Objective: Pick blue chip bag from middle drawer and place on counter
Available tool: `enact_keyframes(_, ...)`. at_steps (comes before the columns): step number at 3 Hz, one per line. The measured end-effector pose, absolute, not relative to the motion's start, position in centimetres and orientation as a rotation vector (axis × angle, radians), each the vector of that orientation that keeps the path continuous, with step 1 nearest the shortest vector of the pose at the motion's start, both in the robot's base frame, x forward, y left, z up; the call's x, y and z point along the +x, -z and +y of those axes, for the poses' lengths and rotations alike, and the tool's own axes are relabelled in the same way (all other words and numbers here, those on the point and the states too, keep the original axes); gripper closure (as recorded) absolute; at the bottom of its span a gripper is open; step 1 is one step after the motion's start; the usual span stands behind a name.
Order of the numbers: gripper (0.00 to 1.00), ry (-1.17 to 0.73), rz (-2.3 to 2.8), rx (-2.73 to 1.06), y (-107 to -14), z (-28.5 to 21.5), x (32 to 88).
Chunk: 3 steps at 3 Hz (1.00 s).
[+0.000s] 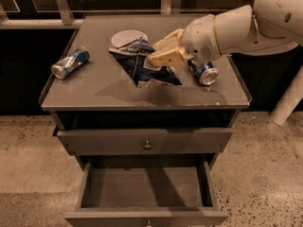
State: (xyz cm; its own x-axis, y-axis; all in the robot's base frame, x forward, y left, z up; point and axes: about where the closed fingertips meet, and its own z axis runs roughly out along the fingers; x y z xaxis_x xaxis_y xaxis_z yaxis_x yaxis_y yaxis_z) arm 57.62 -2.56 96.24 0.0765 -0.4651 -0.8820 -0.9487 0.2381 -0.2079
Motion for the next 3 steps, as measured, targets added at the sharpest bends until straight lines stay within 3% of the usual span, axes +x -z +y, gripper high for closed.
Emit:
enact_keyframes(2,0.12,-0.608,1.566,-1.346,-95.31,-3.16,57.33)
enact_keyframes(3,0.00,-0.608,1.566,-1.346,-95.31,-3.16,57.33)
